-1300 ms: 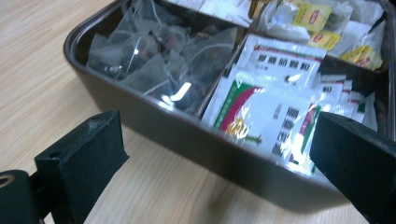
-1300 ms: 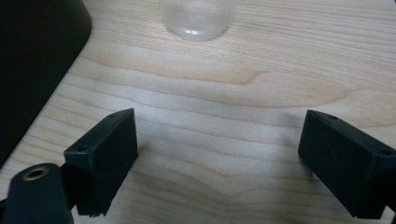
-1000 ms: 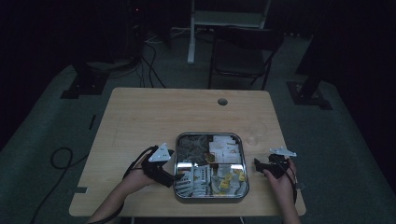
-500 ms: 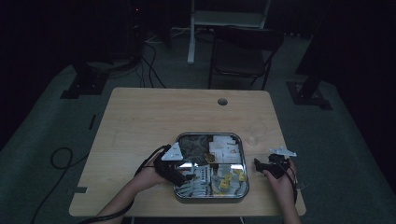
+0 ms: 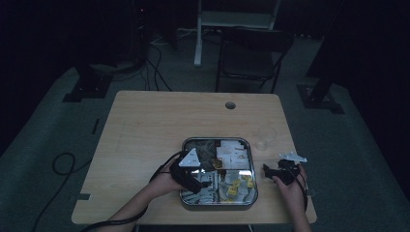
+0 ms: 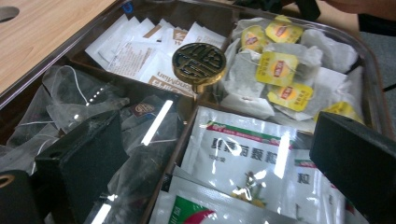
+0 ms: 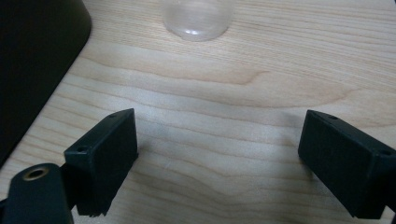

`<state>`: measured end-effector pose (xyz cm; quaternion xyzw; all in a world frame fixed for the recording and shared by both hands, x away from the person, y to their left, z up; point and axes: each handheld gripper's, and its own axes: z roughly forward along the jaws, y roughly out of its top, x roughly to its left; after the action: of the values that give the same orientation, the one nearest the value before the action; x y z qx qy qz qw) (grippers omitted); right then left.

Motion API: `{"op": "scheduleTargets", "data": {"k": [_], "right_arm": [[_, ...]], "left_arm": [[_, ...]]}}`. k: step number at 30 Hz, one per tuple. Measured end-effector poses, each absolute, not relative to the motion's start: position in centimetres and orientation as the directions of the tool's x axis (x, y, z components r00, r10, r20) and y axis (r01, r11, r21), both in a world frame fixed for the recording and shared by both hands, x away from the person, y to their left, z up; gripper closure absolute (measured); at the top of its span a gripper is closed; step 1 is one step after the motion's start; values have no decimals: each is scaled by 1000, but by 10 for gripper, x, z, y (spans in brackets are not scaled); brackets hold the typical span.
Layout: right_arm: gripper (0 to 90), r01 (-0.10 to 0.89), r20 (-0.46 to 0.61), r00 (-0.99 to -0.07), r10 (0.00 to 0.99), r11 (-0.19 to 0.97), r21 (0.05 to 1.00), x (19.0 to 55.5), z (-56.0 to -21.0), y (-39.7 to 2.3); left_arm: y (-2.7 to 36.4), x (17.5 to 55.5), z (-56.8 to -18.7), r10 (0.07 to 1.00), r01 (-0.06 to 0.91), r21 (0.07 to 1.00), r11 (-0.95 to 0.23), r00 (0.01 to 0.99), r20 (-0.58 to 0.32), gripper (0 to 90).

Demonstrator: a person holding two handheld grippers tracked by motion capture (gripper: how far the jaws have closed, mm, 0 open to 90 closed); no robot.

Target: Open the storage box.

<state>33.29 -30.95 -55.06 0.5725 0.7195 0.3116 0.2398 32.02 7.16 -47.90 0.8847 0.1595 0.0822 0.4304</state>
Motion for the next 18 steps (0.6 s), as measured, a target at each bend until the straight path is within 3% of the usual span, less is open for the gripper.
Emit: {"op": "scheduleTargets", "data": {"k": [18], "right_arm": [[114, 674, 12, -230, 973, 150, 723, 333, -551, -310]], "left_arm": [[50, 330, -476, 390, 237, 782, -577, 921, 8, 56]]}}
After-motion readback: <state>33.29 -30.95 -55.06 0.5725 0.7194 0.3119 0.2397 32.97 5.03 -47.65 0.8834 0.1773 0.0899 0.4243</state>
